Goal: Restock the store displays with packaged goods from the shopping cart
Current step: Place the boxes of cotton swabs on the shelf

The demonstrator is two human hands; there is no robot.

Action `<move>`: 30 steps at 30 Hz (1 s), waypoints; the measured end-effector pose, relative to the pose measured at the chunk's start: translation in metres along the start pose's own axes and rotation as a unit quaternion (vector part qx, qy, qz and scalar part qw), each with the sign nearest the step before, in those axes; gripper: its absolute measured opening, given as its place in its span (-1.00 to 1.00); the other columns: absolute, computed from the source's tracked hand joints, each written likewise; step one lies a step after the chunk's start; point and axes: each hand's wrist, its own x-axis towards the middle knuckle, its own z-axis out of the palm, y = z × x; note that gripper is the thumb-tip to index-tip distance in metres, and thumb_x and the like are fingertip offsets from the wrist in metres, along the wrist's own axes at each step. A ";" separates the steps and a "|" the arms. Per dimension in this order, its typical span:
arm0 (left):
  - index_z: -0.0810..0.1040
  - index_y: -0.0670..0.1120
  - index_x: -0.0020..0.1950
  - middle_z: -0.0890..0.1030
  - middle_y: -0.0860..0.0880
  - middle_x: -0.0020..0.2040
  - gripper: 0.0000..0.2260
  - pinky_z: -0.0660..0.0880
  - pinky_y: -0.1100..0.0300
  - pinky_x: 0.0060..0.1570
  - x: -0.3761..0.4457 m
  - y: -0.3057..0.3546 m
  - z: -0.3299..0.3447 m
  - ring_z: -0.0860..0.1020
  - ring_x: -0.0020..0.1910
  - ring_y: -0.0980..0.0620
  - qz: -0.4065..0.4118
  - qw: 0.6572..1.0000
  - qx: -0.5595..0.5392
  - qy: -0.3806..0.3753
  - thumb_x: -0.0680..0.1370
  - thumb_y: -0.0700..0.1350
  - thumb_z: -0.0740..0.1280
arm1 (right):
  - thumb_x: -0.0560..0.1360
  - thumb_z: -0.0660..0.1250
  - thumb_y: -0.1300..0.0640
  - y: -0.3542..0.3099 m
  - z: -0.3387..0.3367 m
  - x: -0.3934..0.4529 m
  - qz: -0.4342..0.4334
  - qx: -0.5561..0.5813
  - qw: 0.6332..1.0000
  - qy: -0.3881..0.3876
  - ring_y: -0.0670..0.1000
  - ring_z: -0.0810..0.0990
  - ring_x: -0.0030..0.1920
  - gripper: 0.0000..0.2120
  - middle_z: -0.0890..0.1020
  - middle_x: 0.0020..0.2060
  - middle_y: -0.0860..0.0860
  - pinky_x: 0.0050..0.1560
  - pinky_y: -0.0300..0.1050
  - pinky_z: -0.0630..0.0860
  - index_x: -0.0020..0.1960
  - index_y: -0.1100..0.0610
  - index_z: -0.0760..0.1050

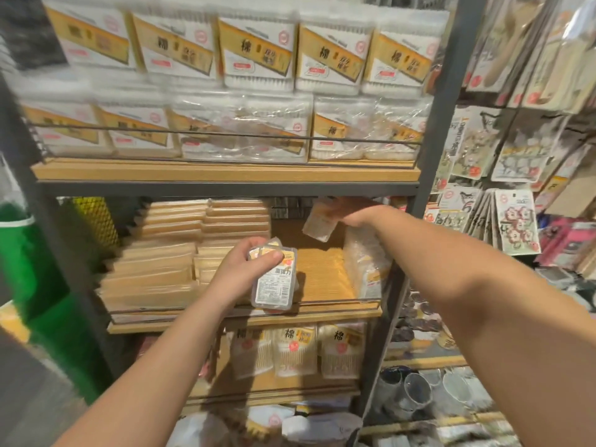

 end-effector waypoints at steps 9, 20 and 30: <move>0.46 0.10 0.19 0.68 0.02 -0.01 -0.68 0.57 0.33 -0.25 0.000 -0.002 0.000 0.68 -0.15 0.17 0.010 0.999 -0.003 -0.037 0.49 -0.01 0.47 | 0.45 0.41 0.00 0.006 0.011 0.041 -0.041 -0.075 0.995 -0.048 0.06 0.52 0.12 -0.64 0.54 0.14 -0.06 0.24 0.07 0.47 0.21 -0.16 0.44; 0.44 -0.04 0.31 0.67 -0.02 0.03 -0.58 0.54 0.33 -0.28 0.007 -0.004 0.001 0.69 -0.15 0.15 0.004 0.999 -0.029 -0.033 0.49 -0.06 0.46 | 0.48 0.37 0.37 0.021 0.008 0.057 -0.003 -0.134 0.988 -0.075 0.08 0.51 0.07 -0.64 0.53 0.13 0.07 0.02 -0.12 0.51 0.22 0.11 0.46; 0.43 0.08 0.20 0.67 0.02 0.01 -0.65 0.57 0.25 -0.18 0.006 -0.006 0.004 0.69 -0.13 0.12 0.001 0.999 -0.025 -0.026 0.49 -0.05 0.47 | 0.58 0.24 -0.11 0.034 0.014 0.060 0.017 -0.199 0.976 -0.085 0.06 0.56 0.11 -0.70 0.62 0.13 0.00 0.27 0.08 0.46 0.17 0.03 0.57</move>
